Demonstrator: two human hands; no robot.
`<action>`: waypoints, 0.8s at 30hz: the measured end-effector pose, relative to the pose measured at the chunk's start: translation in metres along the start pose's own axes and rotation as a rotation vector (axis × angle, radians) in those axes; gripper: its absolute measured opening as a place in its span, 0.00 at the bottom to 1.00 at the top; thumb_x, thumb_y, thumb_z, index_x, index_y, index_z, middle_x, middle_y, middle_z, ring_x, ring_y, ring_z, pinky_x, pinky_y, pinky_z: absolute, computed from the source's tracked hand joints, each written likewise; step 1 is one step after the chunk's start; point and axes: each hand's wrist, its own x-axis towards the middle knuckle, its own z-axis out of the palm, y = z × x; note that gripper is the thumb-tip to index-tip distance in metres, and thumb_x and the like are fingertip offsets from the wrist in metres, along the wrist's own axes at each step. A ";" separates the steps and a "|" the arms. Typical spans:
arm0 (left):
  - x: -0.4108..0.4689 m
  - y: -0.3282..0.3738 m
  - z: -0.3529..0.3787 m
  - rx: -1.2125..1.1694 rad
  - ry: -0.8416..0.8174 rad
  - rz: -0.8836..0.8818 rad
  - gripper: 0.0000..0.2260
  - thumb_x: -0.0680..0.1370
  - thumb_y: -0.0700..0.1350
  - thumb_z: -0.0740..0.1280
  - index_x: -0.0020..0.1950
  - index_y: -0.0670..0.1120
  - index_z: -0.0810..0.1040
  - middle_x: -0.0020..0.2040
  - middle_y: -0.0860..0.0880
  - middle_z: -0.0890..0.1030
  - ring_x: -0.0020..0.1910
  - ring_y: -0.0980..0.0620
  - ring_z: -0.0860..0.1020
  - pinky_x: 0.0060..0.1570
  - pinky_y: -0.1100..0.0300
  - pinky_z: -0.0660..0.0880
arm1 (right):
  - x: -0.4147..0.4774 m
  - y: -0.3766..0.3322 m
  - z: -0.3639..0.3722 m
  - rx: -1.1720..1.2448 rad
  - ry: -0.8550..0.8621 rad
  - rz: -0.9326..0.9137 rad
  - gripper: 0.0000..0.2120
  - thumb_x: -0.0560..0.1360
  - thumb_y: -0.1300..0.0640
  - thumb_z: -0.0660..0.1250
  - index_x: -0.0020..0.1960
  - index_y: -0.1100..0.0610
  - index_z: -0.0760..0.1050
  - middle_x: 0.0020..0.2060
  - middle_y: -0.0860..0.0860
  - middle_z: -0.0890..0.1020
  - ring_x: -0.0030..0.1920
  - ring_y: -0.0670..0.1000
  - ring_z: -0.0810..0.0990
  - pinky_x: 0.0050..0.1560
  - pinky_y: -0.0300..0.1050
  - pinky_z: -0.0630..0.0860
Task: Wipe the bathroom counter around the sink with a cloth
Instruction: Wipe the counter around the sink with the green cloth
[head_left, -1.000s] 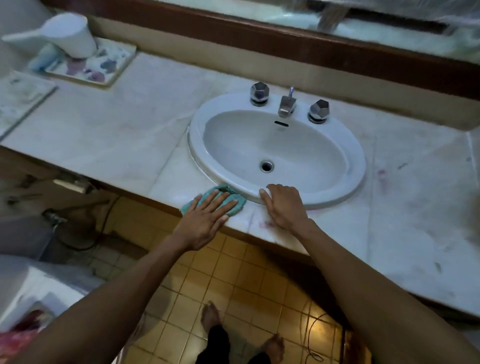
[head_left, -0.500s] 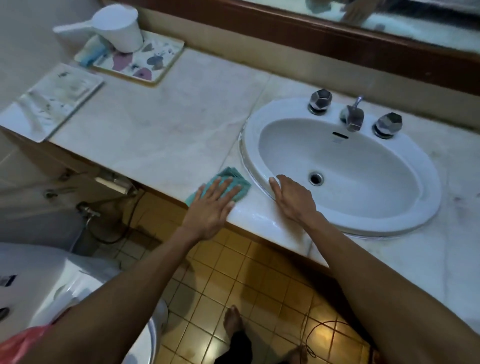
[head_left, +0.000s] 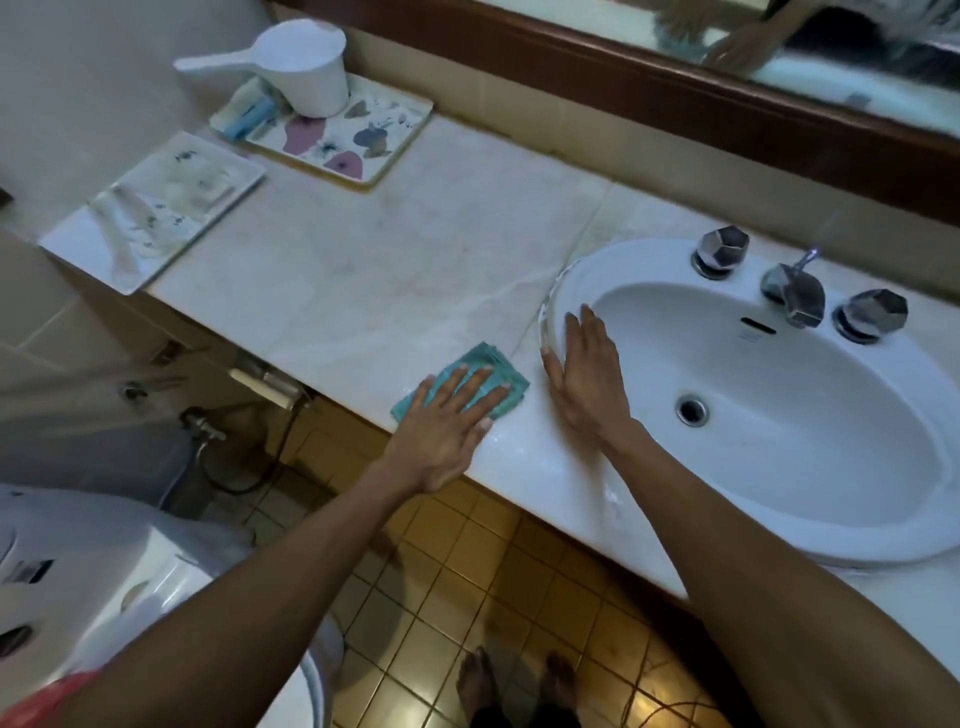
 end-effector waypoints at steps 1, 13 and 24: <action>0.006 -0.012 -0.005 0.003 0.001 -0.017 0.23 0.86 0.56 0.43 0.82 0.61 0.46 0.83 0.56 0.44 0.82 0.53 0.40 0.79 0.43 0.39 | 0.008 -0.002 0.002 -0.011 -0.011 0.000 0.29 0.83 0.44 0.51 0.78 0.58 0.54 0.79 0.57 0.52 0.79 0.58 0.50 0.77 0.55 0.51; 0.136 -0.058 -0.038 -0.001 0.114 -0.375 0.24 0.85 0.56 0.45 0.82 0.58 0.51 0.83 0.52 0.50 0.82 0.47 0.48 0.77 0.42 0.45 | 0.111 -0.001 0.005 -0.166 -0.036 0.058 0.37 0.81 0.36 0.44 0.79 0.61 0.50 0.80 0.56 0.48 0.79 0.53 0.41 0.77 0.57 0.38; 0.298 -0.117 -0.079 0.000 0.093 -0.353 0.24 0.86 0.56 0.47 0.82 0.60 0.49 0.84 0.53 0.47 0.82 0.48 0.45 0.77 0.43 0.41 | 0.255 0.010 0.014 -0.174 -0.129 0.113 0.36 0.81 0.37 0.43 0.79 0.60 0.48 0.80 0.56 0.48 0.79 0.55 0.45 0.78 0.58 0.43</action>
